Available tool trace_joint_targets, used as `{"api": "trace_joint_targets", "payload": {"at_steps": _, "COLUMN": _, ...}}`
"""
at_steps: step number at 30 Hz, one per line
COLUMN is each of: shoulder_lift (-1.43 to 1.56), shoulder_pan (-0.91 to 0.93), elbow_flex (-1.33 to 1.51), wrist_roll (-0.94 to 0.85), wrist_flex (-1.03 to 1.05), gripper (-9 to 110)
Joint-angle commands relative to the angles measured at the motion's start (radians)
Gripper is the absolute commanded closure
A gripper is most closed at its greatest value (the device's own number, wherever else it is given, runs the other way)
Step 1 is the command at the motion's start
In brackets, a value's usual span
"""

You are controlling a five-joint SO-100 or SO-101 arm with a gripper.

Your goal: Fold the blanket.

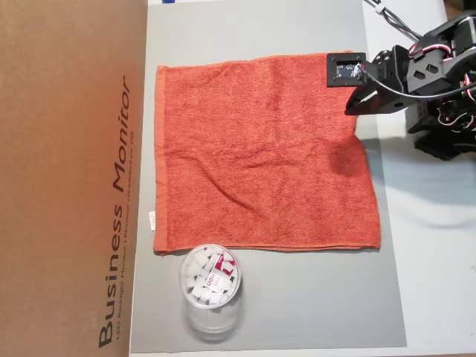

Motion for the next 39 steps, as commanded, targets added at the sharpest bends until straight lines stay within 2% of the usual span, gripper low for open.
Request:
{"api": "trace_joint_targets", "payload": {"at_steps": 1, "shoulder_lift": -0.023, "shoulder_pan": -0.009, "elbow_flex": -0.086, "wrist_roll": -0.006, "wrist_flex": 0.006, "gripper": 102}}
{"api": "trace_joint_targets", "payload": {"at_steps": 9, "shoulder_lift": -0.072, "shoulder_pan": -0.144, "elbow_flex": -0.186, "wrist_roll": -0.005, "wrist_flex": 0.006, "gripper": 102}}
{"api": "trace_joint_targets", "payload": {"at_steps": 33, "shoulder_lift": -0.055, "shoulder_pan": -0.634, "elbow_flex": -0.235, "wrist_roll": -0.008, "wrist_flex": 0.006, "gripper": 101}}
{"api": "trace_joint_targets", "payload": {"at_steps": 39, "shoulder_lift": -0.066, "shoulder_pan": -0.698, "elbow_flex": -0.233, "wrist_roll": -0.213, "wrist_flex": 0.006, "gripper": 101}}
